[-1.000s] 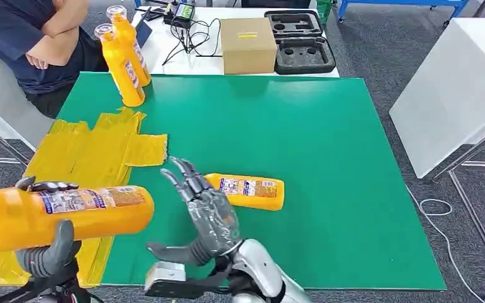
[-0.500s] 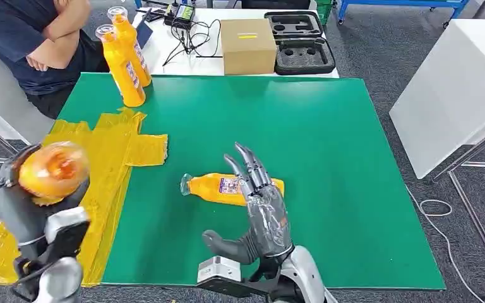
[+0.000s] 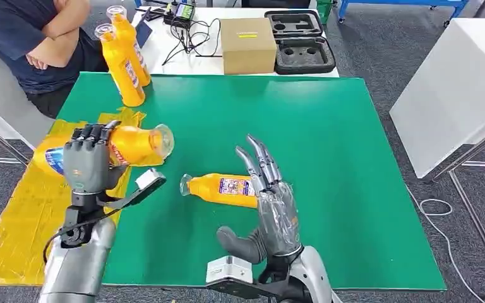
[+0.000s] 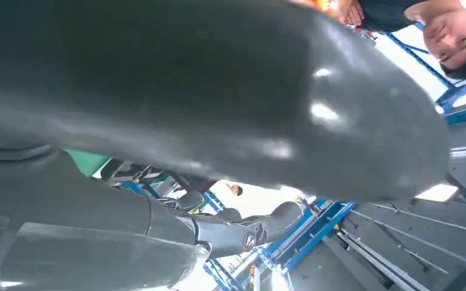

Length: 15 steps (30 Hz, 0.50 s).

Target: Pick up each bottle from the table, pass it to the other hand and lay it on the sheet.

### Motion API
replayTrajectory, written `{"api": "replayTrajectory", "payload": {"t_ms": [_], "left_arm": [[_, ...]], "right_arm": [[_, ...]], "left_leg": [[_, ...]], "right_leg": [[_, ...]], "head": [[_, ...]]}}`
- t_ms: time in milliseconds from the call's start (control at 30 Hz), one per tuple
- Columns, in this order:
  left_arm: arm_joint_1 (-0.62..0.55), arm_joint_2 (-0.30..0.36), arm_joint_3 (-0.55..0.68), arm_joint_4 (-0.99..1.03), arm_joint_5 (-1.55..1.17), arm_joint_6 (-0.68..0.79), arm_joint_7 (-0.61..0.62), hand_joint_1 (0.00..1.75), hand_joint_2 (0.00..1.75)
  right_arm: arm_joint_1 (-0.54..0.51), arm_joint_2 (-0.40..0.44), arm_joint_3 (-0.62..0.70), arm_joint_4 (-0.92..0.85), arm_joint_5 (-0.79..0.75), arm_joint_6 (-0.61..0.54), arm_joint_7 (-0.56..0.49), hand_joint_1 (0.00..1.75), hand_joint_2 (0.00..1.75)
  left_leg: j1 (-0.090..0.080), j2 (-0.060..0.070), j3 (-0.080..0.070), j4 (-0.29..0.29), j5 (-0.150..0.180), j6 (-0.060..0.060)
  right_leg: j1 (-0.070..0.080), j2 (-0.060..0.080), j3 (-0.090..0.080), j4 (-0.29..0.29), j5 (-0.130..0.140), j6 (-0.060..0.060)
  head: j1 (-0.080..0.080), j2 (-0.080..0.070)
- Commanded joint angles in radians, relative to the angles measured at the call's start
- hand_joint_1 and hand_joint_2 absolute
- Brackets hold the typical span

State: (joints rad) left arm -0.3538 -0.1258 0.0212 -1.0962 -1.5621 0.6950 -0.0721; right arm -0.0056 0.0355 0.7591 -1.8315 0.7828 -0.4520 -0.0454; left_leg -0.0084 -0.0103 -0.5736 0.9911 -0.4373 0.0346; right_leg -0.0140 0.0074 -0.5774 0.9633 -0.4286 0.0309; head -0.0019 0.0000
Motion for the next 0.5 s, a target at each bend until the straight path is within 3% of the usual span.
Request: {"api": "replayTrajectory", "payload": {"t_ms": [33, 167, 367, 400, 433, 500], "left_arm": [[-0.157, 0.160, -0.374, 0.360, 0.001, 0.003, 0.238, 1.75, 1.75], [-0.167, 0.186, -0.341, 0.480, -0.009, 0.003, 0.247, 1.75, 1.75], [-0.170, 0.237, -0.433, 0.566, -0.008, 0.003, 0.320, 1.75, 1.75], [-0.152, 0.268, -0.421, 0.491, -0.009, -0.067, 0.307, 1.75, 1.75], [-0.169, 0.265, -0.472, 0.593, -0.009, 0.003, 0.347, 1.75, 1.75], [-0.170, 0.271, -0.470, 0.611, -0.009, 0.003, 0.357, 1.75, 1.75]], "right_arm": [[-0.006, -0.052, 0.000, -0.025, -0.025, 0.022, -0.023, 0.00, 0.00], [-0.003, -0.056, -0.009, -0.034, -0.031, 0.043, -0.040, 0.00, 0.00], [0.004, -0.058, -0.013, -0.052, -0.023, 0.064, -0.042, 0.00, 0.00], [0.000, -0.061, -0.012, -0.054, -0.032, 0.078, -0.043, 0.00, 0.00], [0.000, -0.059, -0.009, -0.052, -0.029, 0.080, -0.045, 0.00, 0.00], [-0.003, -0.059, -0.005, -0.048, -0.028, 0.087, -0.046, 0.00, 0.00]], "left_leg": [[0.002, -0.003, 0.005, -0.001, -0.001, -0.004], [0.001, 0.003, 0.005, -0.001, -0.001, -0.003], [0.003, 0.002, 0.007, 0.000, -0.003, -0.004], [0.003, 0.003, 0.008, 0.000, -0.004, -0.005], [0.002, 0.002, 0.003, 0.000, -0.002, -0.002], [0.002, 0.003, 0.004, 0.001, -0.003, -0.003]], "right_leg": [[0.002, -0.005, 0.007, -0.001, -0.002, -0.002], [0.001, 0.001, 0.005, -0.001, -0.001, -0.001], [0.003, -0.001, 0.008, -0.001, -0.003, -0.003], [0.003, 0.000, 0.009, -0.001, -0.003, -0.003], [0.002, 0.000, 0.004, -0.001, -0.001, -0.001], [0.002, 0.001, 0.005, 0.000, -0.002, -0.002]], "head": [[0.000, 0.000], [0.000, 0.000], [0.000, 0.000], [0.000, 0.000], [0.000, 0.000], [0.000, 0.000]]}}
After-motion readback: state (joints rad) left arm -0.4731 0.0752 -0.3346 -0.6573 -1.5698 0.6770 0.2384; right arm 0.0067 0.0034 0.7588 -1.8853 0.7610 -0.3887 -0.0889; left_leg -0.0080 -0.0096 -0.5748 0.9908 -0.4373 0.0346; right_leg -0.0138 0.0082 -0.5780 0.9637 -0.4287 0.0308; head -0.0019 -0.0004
